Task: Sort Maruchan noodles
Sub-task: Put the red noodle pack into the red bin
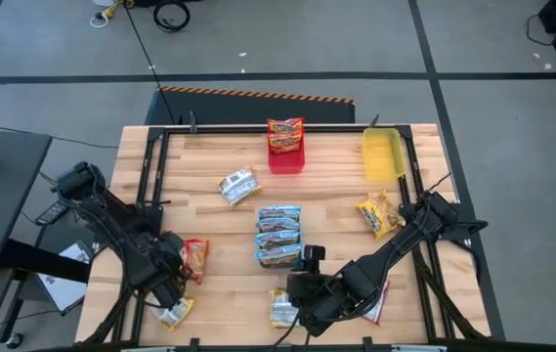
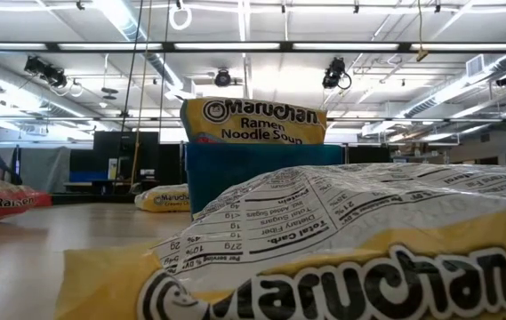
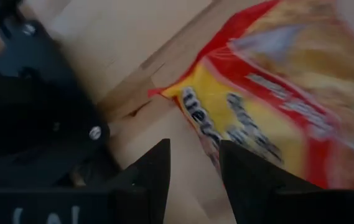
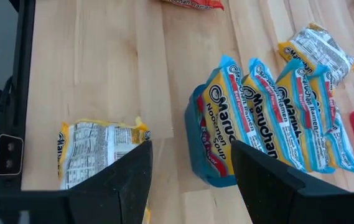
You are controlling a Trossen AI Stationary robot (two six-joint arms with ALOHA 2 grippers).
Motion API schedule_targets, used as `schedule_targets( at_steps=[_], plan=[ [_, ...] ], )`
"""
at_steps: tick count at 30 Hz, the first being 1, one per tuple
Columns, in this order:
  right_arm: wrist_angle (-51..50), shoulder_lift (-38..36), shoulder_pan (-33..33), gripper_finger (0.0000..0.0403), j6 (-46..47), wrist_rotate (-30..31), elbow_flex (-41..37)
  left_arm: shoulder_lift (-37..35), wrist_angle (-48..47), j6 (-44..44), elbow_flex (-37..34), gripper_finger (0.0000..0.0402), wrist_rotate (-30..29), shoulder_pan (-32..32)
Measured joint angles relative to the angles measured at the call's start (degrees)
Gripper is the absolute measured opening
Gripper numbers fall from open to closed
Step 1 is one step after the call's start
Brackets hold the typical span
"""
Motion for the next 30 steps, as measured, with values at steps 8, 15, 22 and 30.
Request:
schedule_targets(
  at_steps=[8,15,22,30],
  plan=[
    [0.0,0.02,0.0,0.0223,1.24,-1.62,0.0,0.08,17.19,7.84,-7.13,0.0142,-11.11,3.91],
    [-0.02,0.04,-0.47,0.0223,1.29,-1.85,0.0,0.14,22.29,27.47,-0.72,0.0142,-25.71,5.43],
    [-0.02,0.04,-0.83,0.0223,1.44,-2.95,0.0,-3.17,16.54,18.47,-0.59,0.0149,-17.7,3.84],
    [0.24,0.04,-0.8,0.0223,1.46,-2.29,0.0,-19.34,30.04,4.26,-14.86,0.0211,-26.14,-3.25]
  ],
)
